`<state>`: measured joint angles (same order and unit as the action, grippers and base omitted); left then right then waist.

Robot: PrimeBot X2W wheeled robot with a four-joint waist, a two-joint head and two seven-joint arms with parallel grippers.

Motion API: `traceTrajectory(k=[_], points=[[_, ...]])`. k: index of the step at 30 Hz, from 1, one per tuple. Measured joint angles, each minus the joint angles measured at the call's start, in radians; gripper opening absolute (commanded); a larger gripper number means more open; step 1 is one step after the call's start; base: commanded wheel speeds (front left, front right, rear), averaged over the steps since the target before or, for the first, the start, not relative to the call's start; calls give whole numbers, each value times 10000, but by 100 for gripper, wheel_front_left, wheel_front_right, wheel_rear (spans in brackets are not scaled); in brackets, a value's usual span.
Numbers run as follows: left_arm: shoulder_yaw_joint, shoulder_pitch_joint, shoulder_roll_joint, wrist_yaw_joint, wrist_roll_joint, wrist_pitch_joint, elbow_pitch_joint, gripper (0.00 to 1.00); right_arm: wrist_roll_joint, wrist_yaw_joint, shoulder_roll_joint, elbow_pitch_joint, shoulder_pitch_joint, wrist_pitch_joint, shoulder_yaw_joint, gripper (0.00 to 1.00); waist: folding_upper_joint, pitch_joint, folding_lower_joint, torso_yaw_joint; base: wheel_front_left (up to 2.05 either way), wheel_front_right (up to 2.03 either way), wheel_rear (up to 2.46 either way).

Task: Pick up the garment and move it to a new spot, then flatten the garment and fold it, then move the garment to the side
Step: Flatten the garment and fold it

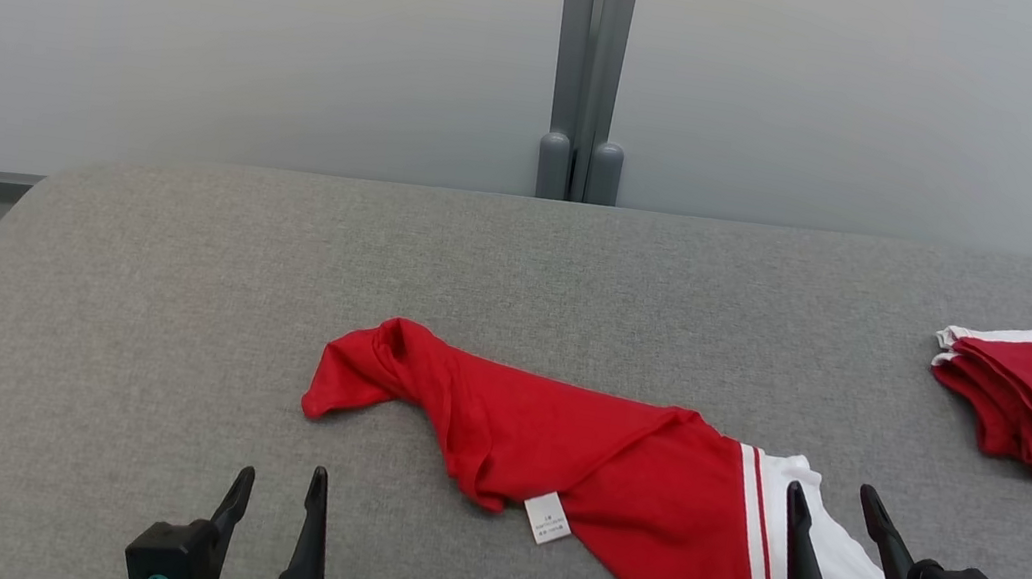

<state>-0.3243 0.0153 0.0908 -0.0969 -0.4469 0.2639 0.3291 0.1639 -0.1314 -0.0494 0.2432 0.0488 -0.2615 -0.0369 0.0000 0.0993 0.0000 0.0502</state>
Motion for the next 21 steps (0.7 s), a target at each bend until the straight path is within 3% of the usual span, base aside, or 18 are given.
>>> traceTrajectory(k=[6,14,21], points=[[-121,-18,-31,150,90,0,192,100,-2,0,0,0,-14,0,-65,100,0,-68,0,-99,0,0,0],[-1361,-844,-347,853,-148,-606,1252,100,-151,0,2,58,-175,-2,-180,100,0,-277,0,-557,0,0,0],[-2031,-1749,-414,639,-1147,-571,2353,100,-357,0,0,100,-344,-2,-247,100,0,-518,0,-1275,0,0,0]])
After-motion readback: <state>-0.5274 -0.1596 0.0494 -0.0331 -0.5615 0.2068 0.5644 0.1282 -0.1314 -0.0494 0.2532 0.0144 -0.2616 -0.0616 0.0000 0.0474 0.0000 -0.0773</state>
